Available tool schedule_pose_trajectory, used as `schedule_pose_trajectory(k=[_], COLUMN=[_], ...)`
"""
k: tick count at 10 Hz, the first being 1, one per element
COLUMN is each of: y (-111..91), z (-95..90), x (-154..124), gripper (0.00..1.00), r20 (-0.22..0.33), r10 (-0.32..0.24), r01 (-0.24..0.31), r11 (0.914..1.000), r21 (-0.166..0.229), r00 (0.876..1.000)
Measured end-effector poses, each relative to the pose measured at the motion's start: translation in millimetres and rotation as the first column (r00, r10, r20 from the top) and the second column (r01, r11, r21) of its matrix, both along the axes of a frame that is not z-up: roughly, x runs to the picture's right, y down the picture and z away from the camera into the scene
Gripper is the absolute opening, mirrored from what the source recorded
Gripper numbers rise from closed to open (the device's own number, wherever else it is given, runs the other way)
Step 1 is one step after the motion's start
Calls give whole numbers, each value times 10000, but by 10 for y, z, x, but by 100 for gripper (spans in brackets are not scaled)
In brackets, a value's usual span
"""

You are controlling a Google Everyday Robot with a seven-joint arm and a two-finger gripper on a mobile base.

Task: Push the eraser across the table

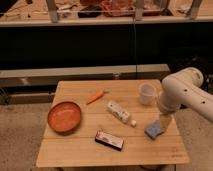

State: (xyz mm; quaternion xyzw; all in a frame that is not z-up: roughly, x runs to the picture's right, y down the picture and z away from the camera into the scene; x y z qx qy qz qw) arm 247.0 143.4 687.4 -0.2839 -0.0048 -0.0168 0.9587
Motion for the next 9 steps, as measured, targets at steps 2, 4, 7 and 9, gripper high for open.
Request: schedule_pose_trajectory(k=[2, 4, 7, 9], y=[32, 160, 331, 424], z=[3, 42, 75, 75], x=[-26, -62, -201, -237], gripper=[80, 80, 80, 80], r20=[130, 422, 809, 977], r10=[-118, -310, -562, -699], r01=[118, 314, 583, 731], r11=[9999, 9995, 9980, 9969], r21=[0, -89, -237, -300], r00=[9998, 9986, 9951, 9928])
